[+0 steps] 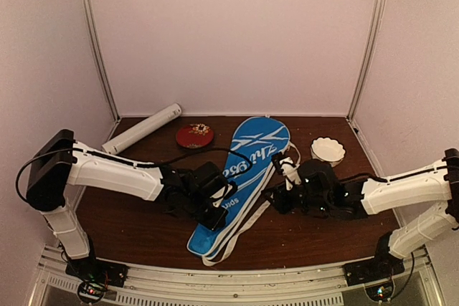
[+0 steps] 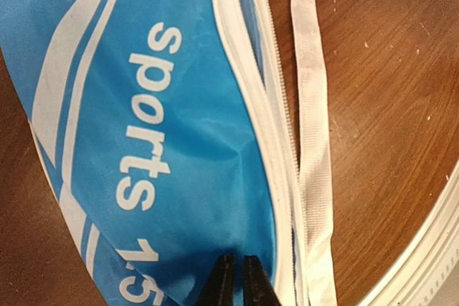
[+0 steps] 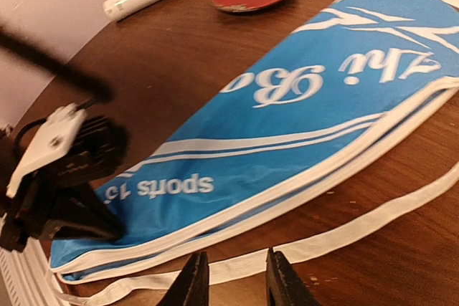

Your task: Pack up the badminton gear

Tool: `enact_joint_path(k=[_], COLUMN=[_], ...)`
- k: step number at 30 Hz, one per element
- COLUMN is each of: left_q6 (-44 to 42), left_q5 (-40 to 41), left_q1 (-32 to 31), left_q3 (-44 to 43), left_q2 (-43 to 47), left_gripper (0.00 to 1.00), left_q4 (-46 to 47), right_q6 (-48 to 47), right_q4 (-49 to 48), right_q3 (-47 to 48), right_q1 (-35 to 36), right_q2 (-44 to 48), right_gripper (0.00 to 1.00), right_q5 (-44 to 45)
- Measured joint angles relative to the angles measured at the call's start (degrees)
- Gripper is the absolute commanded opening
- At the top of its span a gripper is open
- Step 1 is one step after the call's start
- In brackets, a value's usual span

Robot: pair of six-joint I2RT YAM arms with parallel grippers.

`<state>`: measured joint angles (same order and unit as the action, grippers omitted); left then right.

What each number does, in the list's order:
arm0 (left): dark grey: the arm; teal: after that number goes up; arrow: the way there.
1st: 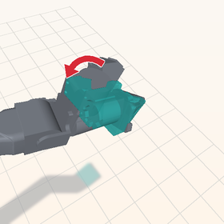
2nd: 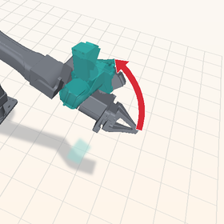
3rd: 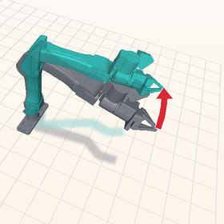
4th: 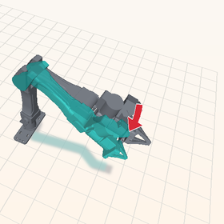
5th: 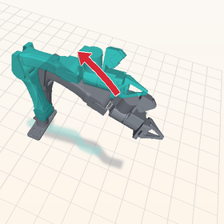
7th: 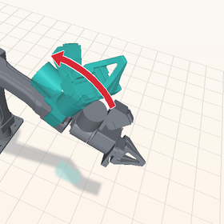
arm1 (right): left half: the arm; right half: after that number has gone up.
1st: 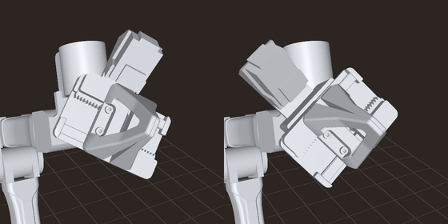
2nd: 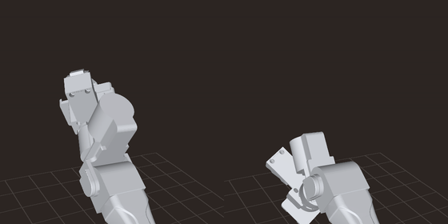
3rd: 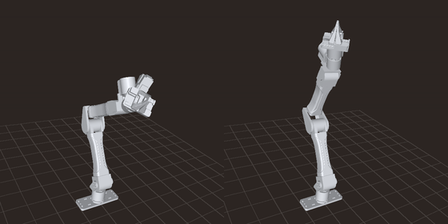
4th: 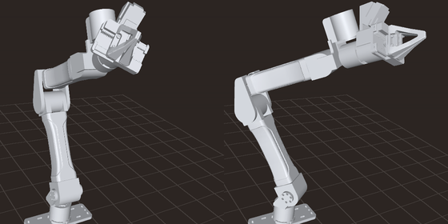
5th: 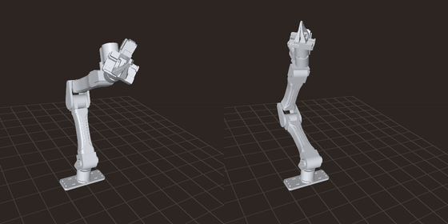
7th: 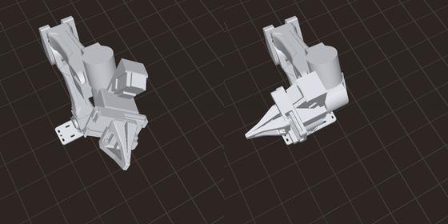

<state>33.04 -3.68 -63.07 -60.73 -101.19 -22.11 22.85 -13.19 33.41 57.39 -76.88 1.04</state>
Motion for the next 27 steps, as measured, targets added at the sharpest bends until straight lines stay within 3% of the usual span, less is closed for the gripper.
enact_joint_path(k=[12,19,27], left_q6=[0.17,0.33,0.28], left_q5=[5.09,6.54,8.0], left_q1=[-0.28,1.11,2.56], left_q3=[4.63,7.85,9.22], left_q2=[3.65,6.51,8.11], left_gripper=[0.16,0.17,0.17], left_q4=[0.09,-0.07,-1.07], right_q6=[-1.4,-5.29,-9.16], right_q4=[14.23,20.94,28.68], right_q3=[10.4,19.06,31.01], right_q1=[-18.91,-25.88,-29.0], right_q2=[-0.28,-9.84,-23.34], right_gripper=[0.31,0.3,0.29], right_q5=[-4.55,-8.17,-11.61])
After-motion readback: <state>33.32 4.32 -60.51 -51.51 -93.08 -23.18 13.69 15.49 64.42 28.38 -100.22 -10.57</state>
